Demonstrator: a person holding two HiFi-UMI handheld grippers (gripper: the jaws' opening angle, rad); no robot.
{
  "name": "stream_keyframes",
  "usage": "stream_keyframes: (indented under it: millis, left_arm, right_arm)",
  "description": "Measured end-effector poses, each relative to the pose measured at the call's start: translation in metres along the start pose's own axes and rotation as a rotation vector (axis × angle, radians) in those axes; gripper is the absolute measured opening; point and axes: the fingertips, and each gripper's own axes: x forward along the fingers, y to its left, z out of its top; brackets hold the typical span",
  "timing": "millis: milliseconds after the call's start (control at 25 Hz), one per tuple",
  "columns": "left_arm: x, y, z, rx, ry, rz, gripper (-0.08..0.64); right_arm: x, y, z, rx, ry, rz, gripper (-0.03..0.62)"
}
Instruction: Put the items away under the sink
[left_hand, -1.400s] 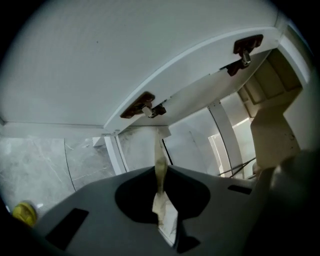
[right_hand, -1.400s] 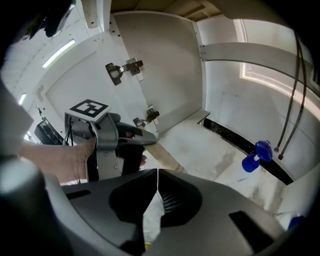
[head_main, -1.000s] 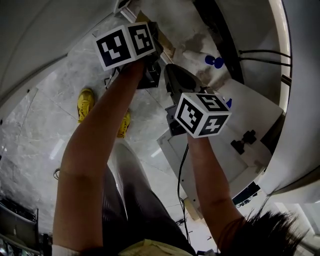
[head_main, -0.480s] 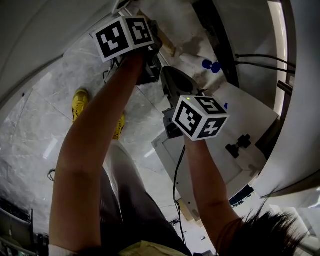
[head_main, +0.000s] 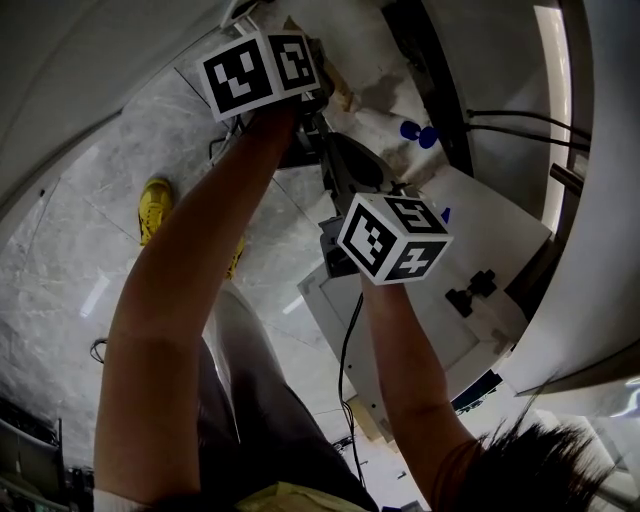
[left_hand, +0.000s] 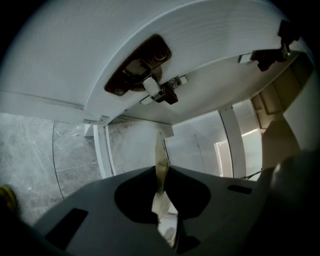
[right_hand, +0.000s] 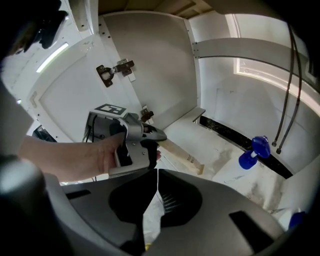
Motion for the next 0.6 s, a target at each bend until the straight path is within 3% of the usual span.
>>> stream_keyframes:
  millis: [600]
  left_arm:
    - [0.010, 0.003, -0.005, 0.163, 0.044, 0.059, 0.069]
  right_arm:
    - [0.002, -0.021, 0.008, 0.004, -0.003, -0.080, 0.028]
